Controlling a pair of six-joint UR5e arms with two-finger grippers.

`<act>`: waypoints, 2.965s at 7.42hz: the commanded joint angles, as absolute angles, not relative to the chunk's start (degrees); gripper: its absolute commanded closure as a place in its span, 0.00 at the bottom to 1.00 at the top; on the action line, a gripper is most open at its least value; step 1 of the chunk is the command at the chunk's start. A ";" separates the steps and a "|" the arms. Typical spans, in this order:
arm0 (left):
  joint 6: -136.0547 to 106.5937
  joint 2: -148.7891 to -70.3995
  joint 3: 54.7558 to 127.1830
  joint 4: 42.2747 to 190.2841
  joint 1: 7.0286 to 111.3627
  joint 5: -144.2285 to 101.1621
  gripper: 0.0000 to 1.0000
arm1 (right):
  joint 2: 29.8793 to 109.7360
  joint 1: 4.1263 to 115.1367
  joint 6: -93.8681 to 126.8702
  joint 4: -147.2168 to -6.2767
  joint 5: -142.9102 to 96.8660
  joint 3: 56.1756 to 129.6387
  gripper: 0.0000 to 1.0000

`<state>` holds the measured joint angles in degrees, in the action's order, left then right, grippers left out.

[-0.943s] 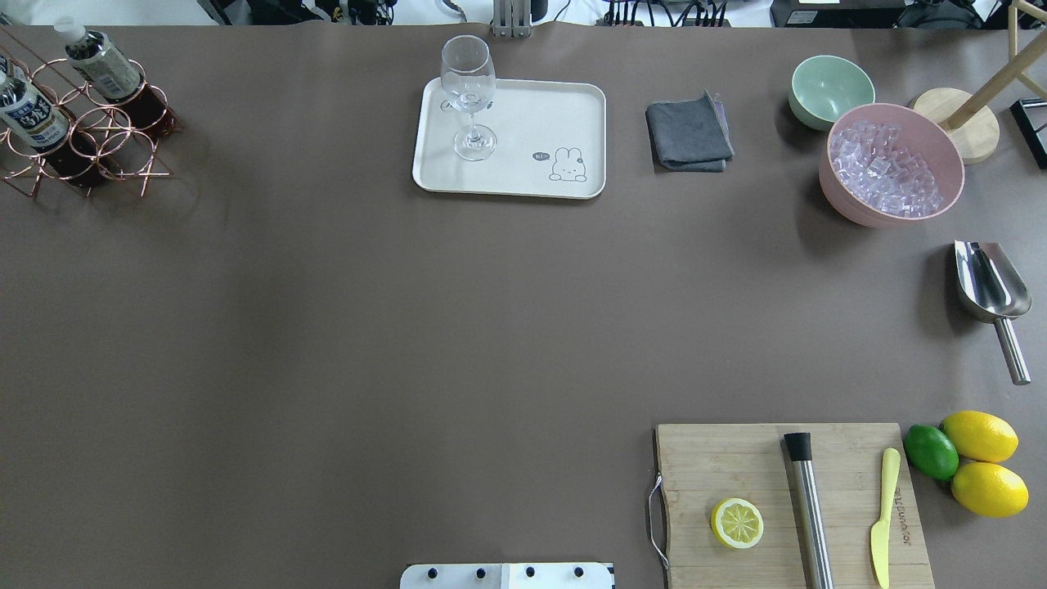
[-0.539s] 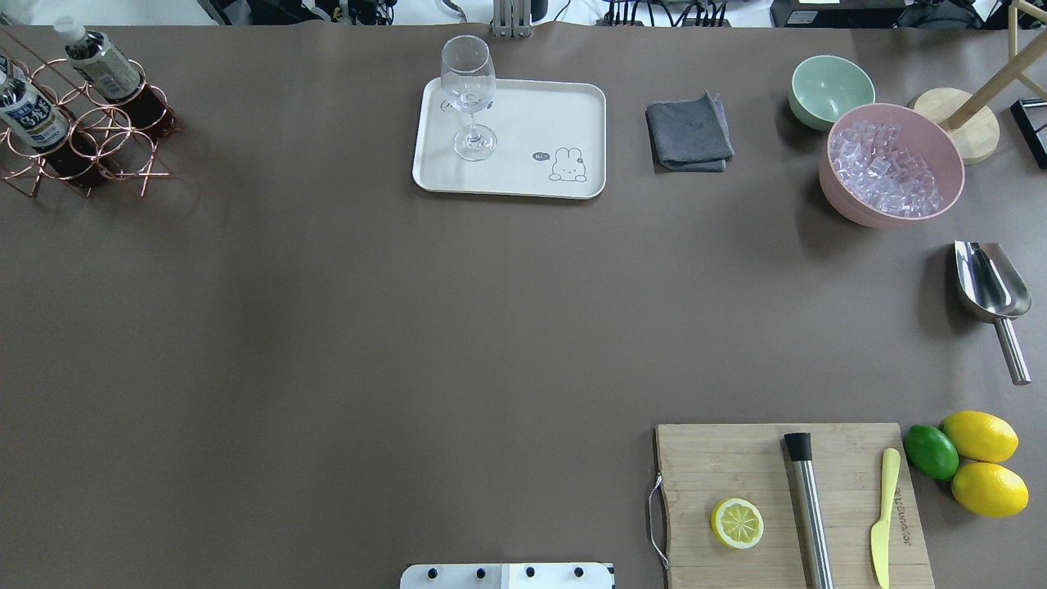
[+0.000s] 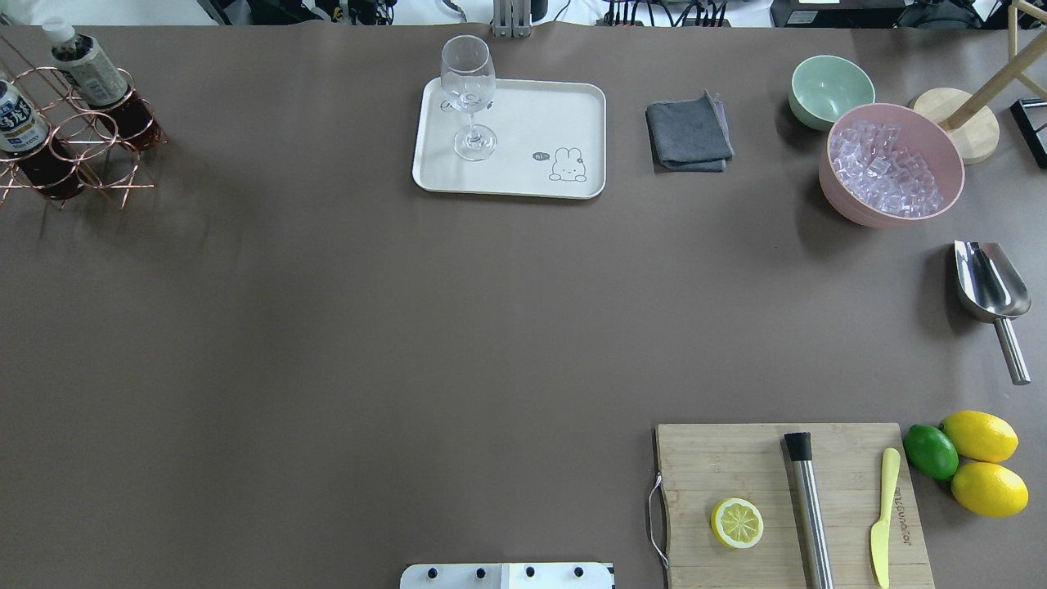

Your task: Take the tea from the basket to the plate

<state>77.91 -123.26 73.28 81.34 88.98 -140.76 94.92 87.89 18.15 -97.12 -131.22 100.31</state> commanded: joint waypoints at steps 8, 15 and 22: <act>52.68 -127.08 111.69 60.73 74.30 -141.86 1.00 | 94.92 88.07 18.19 -97.12 -131.22 100.37 0.00; 24.37 -142.99 112.06 61.35 48.55 -128.79 1.00 | 94.83 87.02 18.19 -97.03 -131.05 100.46 0.00; 23.82 -143.62 108.72 65.03 42.45 -125.68 1.00 | 84.05 81.04 17.75 -96.06 -133.86 103.09 0.00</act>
